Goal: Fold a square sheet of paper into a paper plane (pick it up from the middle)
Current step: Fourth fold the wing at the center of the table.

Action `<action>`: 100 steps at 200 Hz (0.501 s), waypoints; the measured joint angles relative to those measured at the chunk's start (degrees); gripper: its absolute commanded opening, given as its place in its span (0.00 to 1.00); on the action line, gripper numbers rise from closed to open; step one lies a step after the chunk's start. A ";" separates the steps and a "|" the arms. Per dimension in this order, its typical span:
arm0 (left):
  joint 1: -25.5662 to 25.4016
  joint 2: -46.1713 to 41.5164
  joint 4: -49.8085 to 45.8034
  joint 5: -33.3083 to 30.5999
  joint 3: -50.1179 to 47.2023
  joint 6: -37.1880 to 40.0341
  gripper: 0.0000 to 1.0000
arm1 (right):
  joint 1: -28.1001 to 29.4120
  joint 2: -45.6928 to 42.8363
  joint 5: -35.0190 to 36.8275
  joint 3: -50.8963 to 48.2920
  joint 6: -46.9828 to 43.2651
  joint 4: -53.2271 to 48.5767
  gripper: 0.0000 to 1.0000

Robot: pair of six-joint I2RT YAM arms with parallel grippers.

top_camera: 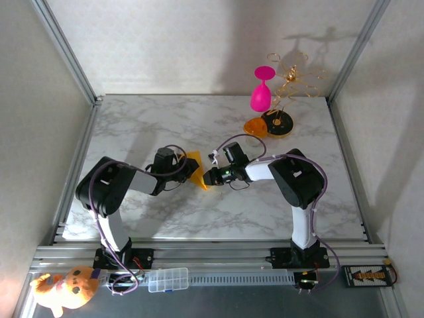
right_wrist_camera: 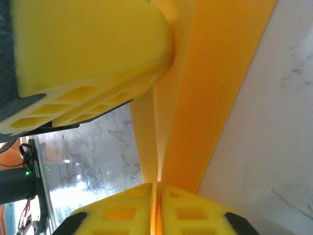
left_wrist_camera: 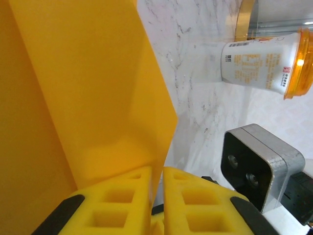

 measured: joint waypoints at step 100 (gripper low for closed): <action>-0.09 0.37 -0.74 0.37 0.76 0.04 0.14 | -0.02 0.20 0.50 0.57 1.51 -0.92 0.10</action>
